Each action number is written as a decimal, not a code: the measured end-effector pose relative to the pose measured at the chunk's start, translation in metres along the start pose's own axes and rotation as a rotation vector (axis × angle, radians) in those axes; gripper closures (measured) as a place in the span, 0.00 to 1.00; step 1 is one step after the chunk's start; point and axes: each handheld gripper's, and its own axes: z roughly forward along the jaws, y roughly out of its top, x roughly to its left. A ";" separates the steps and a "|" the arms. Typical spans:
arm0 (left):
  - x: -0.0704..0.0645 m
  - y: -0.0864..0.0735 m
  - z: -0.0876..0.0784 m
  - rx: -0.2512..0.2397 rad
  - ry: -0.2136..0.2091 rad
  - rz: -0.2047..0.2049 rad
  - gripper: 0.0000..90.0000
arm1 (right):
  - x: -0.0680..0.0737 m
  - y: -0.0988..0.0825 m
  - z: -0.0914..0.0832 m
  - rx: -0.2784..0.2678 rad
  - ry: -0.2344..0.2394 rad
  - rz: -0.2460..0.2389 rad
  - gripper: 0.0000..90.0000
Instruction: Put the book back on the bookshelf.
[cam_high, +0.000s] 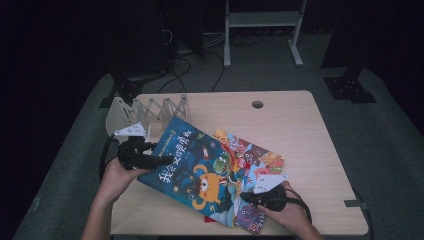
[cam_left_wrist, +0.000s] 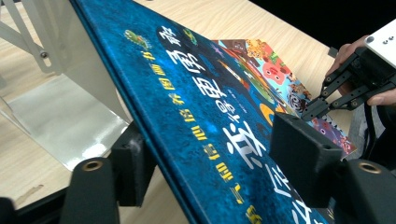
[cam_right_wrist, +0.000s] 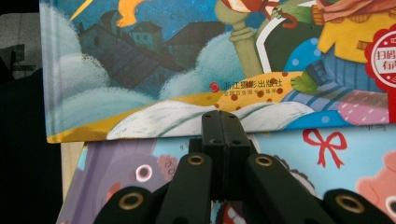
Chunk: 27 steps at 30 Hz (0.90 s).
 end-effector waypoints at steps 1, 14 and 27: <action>0.001 0.007 -0.002 0.014 -0.001 0.005 0.39 | -0.001 0.001 0.001 -0.001 0.001 -0.002 0.99; 0.010 0.048 -0.008 0.066 -0.010 0.017 0.51 | -0.005 0.016 0.014 0.004 0.005 -0.016 0.99; 0.010 0.087 -0.011 0.143 -0.010 0.029 0.64 | -0.005 0.026 0.025 -0.003 0.013 -0.008 0.99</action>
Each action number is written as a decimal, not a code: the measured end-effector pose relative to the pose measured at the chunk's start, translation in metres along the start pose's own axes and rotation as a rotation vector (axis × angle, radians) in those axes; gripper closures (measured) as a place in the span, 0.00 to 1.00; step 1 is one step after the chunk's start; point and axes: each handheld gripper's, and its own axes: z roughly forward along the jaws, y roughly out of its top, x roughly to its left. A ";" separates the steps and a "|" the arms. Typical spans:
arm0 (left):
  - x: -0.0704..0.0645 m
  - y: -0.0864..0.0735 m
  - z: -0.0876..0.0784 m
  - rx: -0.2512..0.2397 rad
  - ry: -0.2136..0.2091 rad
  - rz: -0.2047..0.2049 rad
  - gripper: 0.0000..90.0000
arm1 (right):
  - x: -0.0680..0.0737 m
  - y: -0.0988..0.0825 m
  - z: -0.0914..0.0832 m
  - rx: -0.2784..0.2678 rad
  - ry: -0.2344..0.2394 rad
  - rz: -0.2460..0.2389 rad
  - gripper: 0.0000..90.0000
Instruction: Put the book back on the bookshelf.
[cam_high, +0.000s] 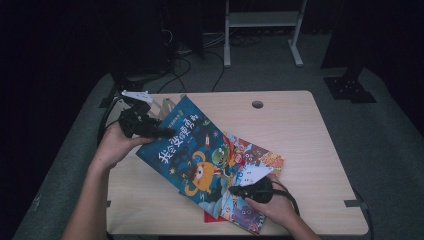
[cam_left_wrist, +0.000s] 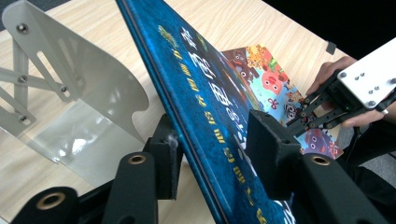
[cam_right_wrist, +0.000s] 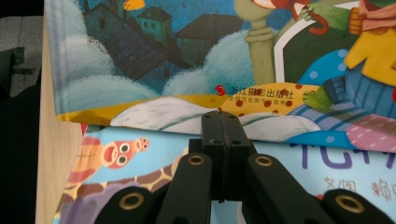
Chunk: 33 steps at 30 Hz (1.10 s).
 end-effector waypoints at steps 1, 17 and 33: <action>0.000 0.006 -0.001 0.006 0.001 -0.002 0.65 | 0.000 0.001 0.001 -0.002 0.004 0.002 1.00; 0.001 0.052 -0.006 0.095 -0.018 -0.008 0.75 | -0.004 0.016 0.017 -0.017 -0.003 0.000 1.00; -0.011 0.080 -0.006 0.130 -0.056 0.011 0.83 | -0.028 0.002 -0.001 -0.079 -0.037 0.093 0.89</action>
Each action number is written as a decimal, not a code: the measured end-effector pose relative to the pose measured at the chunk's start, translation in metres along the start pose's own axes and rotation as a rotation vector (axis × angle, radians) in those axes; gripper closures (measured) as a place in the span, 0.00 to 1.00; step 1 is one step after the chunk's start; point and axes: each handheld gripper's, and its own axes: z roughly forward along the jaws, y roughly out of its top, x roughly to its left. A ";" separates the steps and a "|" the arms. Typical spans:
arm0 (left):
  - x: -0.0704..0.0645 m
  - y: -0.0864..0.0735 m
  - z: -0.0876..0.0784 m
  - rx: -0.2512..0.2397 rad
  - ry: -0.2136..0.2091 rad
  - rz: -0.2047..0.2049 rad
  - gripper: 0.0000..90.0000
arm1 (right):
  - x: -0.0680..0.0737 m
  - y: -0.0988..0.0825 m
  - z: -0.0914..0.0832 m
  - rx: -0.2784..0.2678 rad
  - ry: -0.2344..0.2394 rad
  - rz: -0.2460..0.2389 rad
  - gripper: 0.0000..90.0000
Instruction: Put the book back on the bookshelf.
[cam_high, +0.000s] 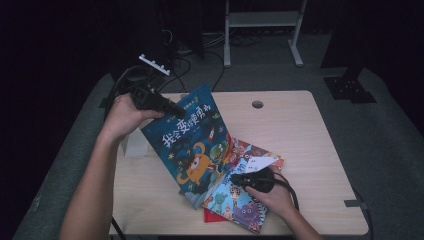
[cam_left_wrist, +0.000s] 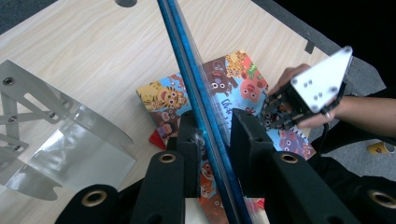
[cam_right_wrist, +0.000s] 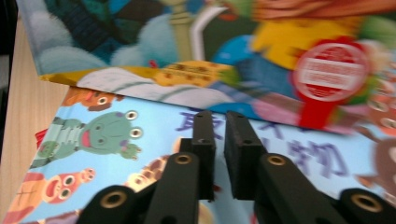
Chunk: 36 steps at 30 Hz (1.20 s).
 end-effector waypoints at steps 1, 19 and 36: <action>-0.001 0.001 0.000 0.002 -0.001 0.001 0.83 | -0.003 -0.001 -0.003 -0.006 -0.005 0.011 0.87; -0.014 0.015 -0.010 0.052 -0.019 -0.010 0.90 | -0.088 -0.042 -0.065 -0.070 -0.313 0.264 0.45; -0.030 0.020 -0.021 0.095 0.032 0.027 0.92 | -0.137 -0.082 -0.091 -0.026 -0.563 0.470 0.29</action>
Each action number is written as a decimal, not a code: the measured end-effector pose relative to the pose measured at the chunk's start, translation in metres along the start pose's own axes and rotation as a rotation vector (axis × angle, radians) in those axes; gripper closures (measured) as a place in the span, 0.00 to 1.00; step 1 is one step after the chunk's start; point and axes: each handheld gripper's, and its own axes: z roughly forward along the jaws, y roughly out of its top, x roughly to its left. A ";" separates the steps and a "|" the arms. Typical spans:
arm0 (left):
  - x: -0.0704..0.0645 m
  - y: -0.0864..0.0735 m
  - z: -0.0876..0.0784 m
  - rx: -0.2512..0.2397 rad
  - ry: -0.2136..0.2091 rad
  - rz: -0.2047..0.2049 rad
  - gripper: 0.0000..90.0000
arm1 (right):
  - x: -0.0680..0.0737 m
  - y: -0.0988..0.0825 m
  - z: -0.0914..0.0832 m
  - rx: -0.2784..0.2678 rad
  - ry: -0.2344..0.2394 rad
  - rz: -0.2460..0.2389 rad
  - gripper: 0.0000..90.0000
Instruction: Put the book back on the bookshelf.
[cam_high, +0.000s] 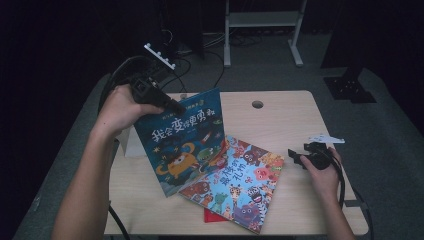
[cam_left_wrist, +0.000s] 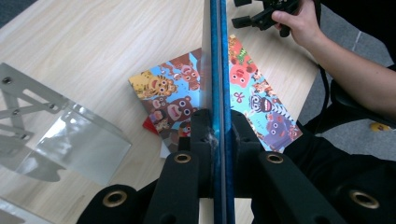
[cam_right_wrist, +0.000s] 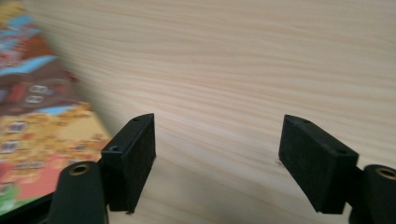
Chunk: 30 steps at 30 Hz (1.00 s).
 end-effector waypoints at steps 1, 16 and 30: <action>0.000 0.000 0.000 0.000 0.000 0.000 0.92 | 0.000 0.000 0.000 0.000 0.000 0.000 0.29; 0.015 -0.029 -0.029 -0.022 0.074 -0.075 0.92 | -0.012 -0.008 0.012 0.067 -0.044 0.023 0.26; 0.029 -0.075 -0.060 -0.051 0.146 -0.162 0.92 | -0.007 -0.006 0.017 0.083 -0.089 -0.021 0.19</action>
